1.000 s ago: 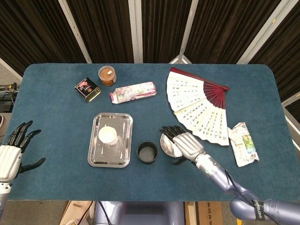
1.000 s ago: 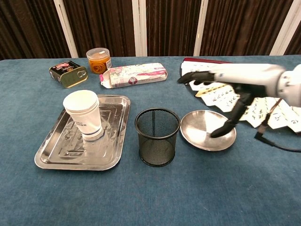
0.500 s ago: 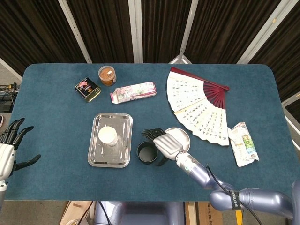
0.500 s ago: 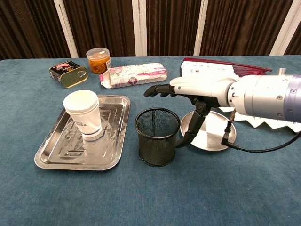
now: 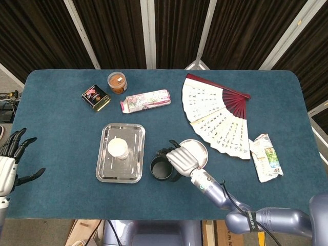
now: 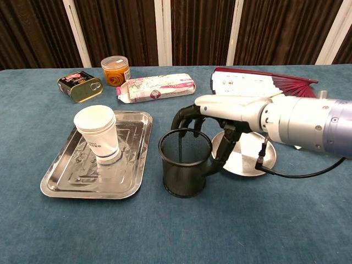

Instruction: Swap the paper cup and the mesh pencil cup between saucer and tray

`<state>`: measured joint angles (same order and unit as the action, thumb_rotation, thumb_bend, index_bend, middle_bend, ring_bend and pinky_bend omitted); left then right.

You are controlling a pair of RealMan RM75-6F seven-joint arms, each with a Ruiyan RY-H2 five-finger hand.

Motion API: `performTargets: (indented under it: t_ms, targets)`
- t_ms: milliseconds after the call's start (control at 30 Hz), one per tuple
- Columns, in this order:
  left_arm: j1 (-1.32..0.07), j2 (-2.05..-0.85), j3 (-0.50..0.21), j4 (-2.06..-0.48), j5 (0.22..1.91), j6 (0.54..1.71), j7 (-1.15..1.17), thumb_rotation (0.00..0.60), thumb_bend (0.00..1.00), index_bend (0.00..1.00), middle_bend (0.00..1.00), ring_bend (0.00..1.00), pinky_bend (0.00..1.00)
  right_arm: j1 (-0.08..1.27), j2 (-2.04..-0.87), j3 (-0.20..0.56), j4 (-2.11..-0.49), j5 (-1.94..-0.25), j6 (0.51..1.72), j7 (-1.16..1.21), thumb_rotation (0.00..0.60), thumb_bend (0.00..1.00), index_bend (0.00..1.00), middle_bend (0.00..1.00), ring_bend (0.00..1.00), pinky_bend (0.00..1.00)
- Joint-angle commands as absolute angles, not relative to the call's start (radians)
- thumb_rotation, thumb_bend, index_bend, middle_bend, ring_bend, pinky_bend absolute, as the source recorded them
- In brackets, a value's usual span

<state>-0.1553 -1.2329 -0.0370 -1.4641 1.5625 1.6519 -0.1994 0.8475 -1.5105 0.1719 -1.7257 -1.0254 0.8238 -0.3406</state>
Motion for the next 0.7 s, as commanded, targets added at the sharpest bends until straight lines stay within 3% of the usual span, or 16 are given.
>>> performTargets:
  t_ms: [33, 333, 700]
  targets:
    - [-0.153, -1.235, -0.043, -1.464, 1.563, 1.653, -0.204, 0.600, 0.12, 0.21, 0.00, 0.00, 0.14, 0.851, -1.515, 0.169, -1.725, -1.026, 0.828, -0.341, 0.600, 0.00, 0.31, 0.31, 0.32, 0.07]
    - [-0.144, -1.235, -0.061, -1.460, 1.554, 1.653, -0.226, 0.600, 0.12, 0.22, 0.00, 0.00, 0.14, 0.845, -1.489, 0.169, -1.748, -1.020, 0.870, -0.345, 0.600, 0.00, 0.48, 0.37, 0.36, 0.07]
    - [-0.137, -1.236, -0.068, -1.463, 1.562, 1.652, -0.216, 0.600, 0.12, 0.23, 0.00, 0.00, 0.14, 0.813, -1.303, 0.186, -1.789, -0.937, 0.858, -0.291, 0.600, 0.00, 0.51, 0.37, 0.36, 0.07]
